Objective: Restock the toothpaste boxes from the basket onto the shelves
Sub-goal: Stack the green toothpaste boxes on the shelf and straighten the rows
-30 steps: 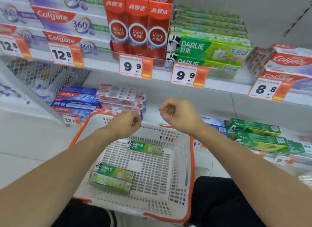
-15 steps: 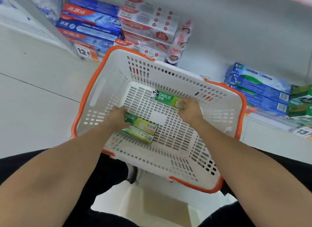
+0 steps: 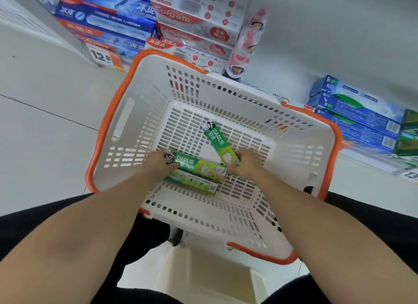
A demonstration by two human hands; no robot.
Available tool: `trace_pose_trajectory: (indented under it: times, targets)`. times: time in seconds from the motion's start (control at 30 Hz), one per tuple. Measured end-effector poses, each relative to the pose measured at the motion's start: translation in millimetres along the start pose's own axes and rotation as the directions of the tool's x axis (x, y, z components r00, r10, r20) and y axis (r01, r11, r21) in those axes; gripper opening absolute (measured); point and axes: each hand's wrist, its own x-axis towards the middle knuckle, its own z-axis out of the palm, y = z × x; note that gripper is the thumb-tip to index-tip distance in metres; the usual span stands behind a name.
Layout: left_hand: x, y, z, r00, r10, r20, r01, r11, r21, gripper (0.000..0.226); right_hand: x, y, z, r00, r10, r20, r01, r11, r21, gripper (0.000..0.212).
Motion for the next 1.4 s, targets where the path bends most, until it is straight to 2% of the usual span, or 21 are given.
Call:
trace_pose_trajectory:
  times: [0.07,0.17,0.27,0.33,0.37,0.4,0.47,0.53,0.67,0.77,0.9,1.0,1.07,1.1,1.2,1.27,1.33,1.4]
  targets:
    - [-2,7,2,0.999,0.032,-0.029,-0.033,0.999,-0.034,0.047,-2,2,5,1.000,0.003,0.020,-0.002,0.999,-0.038,0.049]
    - [-5,22,0,0.998,0.038,-0.054,-0.046,0.987,-0.154,0.032,-2,6,4,0.997,0.009,0.072,-0.010,1.000,0.025,0.050]
    - [-8,37,-3,0.997,0.073,-0.024,-0.077,0.961,-0.267,0.034,-3,9,2,0.987,0.000,0.159,-0.010,0.998,0.060,0.062]
    - [-9,45,-6,0.993,0.112,0.020,-0.098,0.933,-0.346,0.046,-4,7,-1,0.973,-0.018,0.228,0.016,1.000,0.014,0.083]
    - [-10,48,-7,0.991,0.132,0.037,-0.109,0.922,-0.372,0.054,-4,7,-2,0.965,-0.029,0.262,0.041,0.998,-0.039,0.085]
    - [-11,51,-7,0.987,0.154,0.046,-0.124,0.915,-0.384,0.056,-4,8,-2,0.955,-0.039,0.295,0.066,0.994,-0.082,0.079]
    - [-15,55,-6,0.976,0.210,0.059,-0.174,0.913,-0.369,0.045,-5,10,-2,0.940,-0.046,0.337,0.093,0.988,-0.125,0.067]
    - [-22,60,-4,0.969,0.239,0.065,-0.202,0.915,-0.350,0.040,-11,12,-3,0.933,-0.036,0.359,0.087,0.988,-0.127,0.064]
    - [-38,64,-1,0.959,0.249,0.139,-0.156,0.866,-0.475,0.046,-20,20,-2,0.936,0.026,0.352,-0.004,0.998,-0.062,0.047]
    - [-54,65,-10,0.945,0.290,0.153,-0.174,0.839,-0.515,0.036,-29,27,1,0.941,0.042,0.337,-0.051,0.999,0.018,0.065]
    - [-76,56,-38,0.956,0.287,0.056,-0.234,0.865,-0.443,0.035,-56,18,-13,0.901,0.067,0.428,-0.194,0.946,0.259,0.061]
    - [-103,53,-77,0.948,0.317,-0.034,-0.308,0.885,-0.348,0.041,-82,-4,-60,0.837,0.057,0.544,-0.287,0.893,0.348,0.052]
    - [-129,63,-108,0.928,0.372,-0.037,-0.366,0.884,-0.291,0.043,-105,-20,-107,0.840,0.025,0.542,-0.242,0.911,0.334,0.041]
    - [-145,71,-125,0.914,0.406,-0.009,-0.392,0.878,-0.274,0.040,-121,-28,-131,0.865,0.001,0.502,-0.176,0.937,0.302,0.040]
    - [-202,97,-177,0.861,0.484,0.157,-0.432,0.859,-0.274,0.013,-176,-49,-201,0.908,-0.125,0.399,0.028,0.970,0.241,0.036]
    - [-232,108,-207,0.823,0.531,0.204,-0.460,0.832,-0.309,0.028,-215,-56,-238,0.892,-0.269,0.363,0.166,0.942,0.290,0.044]
    - [-255,116,-223,0.785,0.602,0.145,-0.489,0.747,-0.450,0.032,-252,-58,-266,0.865,-0.400,0.304,0.292,0.893,0.342,0.066]
    - [-271,125,-224,0.746,0.666,-0.005,-0.515,0.572,-0.639,0.031,-279,-54,-277,0.843,-0.504,0.186,0.393,0.815,0.426,0.064]
